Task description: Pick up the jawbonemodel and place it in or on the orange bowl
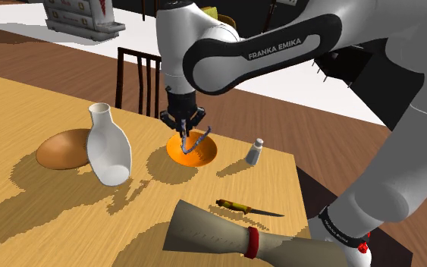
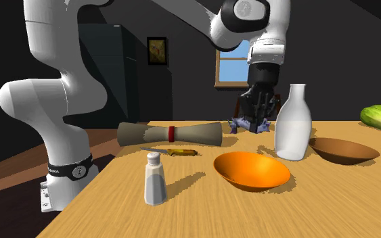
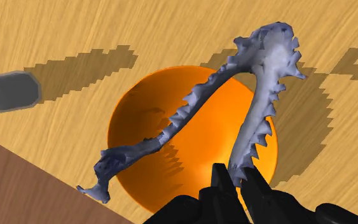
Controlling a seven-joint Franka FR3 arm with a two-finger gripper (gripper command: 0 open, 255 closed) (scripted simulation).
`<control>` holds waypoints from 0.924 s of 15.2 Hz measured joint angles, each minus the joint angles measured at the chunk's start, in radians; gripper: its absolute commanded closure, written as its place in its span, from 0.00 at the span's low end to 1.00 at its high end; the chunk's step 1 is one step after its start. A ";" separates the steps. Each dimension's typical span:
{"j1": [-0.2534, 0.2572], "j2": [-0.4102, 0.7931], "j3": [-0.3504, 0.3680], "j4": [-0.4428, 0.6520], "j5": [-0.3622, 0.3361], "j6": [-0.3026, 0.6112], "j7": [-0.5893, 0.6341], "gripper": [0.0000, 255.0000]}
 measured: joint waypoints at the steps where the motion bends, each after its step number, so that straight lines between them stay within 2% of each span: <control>1: -0.012 0.007 -0.010 0.008 -0.006 0.002 -0.021 1.00; 5: -0.044 0.049 -0.044 0.036 -0.036 0.014 -0.075 1.00; 14: -0.039 0.101 -0.061 -0.019 -0.082 0.107 -0.045 1.00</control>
